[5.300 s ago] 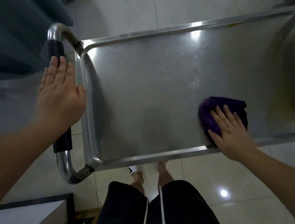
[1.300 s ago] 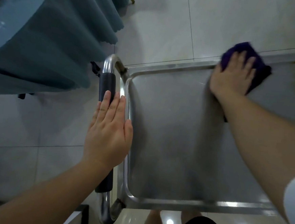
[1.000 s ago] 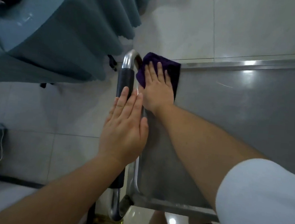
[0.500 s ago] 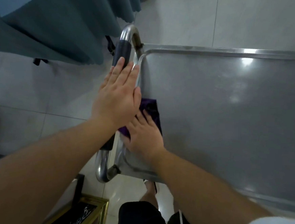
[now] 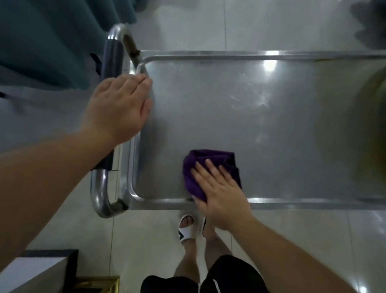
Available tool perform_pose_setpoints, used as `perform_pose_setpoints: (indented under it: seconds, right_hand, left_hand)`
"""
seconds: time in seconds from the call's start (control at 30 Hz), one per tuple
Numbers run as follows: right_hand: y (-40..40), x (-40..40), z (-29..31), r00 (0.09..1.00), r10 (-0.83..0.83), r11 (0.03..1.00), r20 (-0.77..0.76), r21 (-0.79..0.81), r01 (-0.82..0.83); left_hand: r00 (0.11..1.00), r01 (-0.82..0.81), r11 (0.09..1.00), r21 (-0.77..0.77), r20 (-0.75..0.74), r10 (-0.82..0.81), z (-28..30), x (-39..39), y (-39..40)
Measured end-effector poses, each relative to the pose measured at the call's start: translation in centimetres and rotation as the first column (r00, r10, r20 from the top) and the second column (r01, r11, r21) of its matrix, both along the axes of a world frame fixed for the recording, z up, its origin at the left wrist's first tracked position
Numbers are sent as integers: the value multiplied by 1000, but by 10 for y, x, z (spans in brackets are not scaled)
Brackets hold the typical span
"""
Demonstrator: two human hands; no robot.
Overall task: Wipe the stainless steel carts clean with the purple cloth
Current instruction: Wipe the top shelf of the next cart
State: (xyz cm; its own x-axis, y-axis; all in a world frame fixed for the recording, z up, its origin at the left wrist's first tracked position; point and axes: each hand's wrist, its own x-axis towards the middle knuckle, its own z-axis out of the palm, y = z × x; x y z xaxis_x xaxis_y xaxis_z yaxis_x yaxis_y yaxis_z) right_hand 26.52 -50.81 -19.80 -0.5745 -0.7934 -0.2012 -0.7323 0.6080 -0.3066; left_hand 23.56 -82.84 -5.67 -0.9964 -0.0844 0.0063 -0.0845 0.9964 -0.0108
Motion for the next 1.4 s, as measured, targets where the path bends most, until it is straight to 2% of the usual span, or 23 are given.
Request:
perform_pose_setpoints:
  seconds: [0.2,0.27,0.4,0.53,0.73,0.9,1.1,1.2,1.33,1.4]
  right_hand:
    - [72,-40,1,993,-118,985,-30,122,121]
    - [84,-48,1,987,-157,979,-32,126,159]
    - [120,-67,-1,971,-237,965,-43,107,240]
    - [167,-92,-3,960,-274,956,-62,96,279]
    - [255,-139,0,957,-282,952,-73,103,289]
    - [331,-179,4,963,-261,954,-69,132,268]
    - [414,-218,7,944,-324,935,-58,134,329]
    - [439,-231,9,904,-423,896,-69,121,428]
    - [440,-242,6,710,-692,701,-131,113,704]
    - [432,-242,5,659,-737,651,-151,105,752]
  left_hand:
    - [954,255,949,-185,209,-215,-6,-4,11]
    - [944,263,948,-176,248,-216,-10,-3,27]
    - [958,152,988,-2,248,-147,-25,3,98]
    - [958,33,989,142,279,-72,-40,2,167]
    - [948,-171,965,199,300,106,-56,-20,251]
    - [924,-331,904,270,289,252,-65,-47,314]
    - [884,-445,852,275,283,371,-84,-70,357]
    - [881,-460,849,262,257,398,-95,-81,356]
    - [872,-488,833,261,196,449,-108,-98,338]
    - [859,-511,823,247,165,484,-117,-103,328]
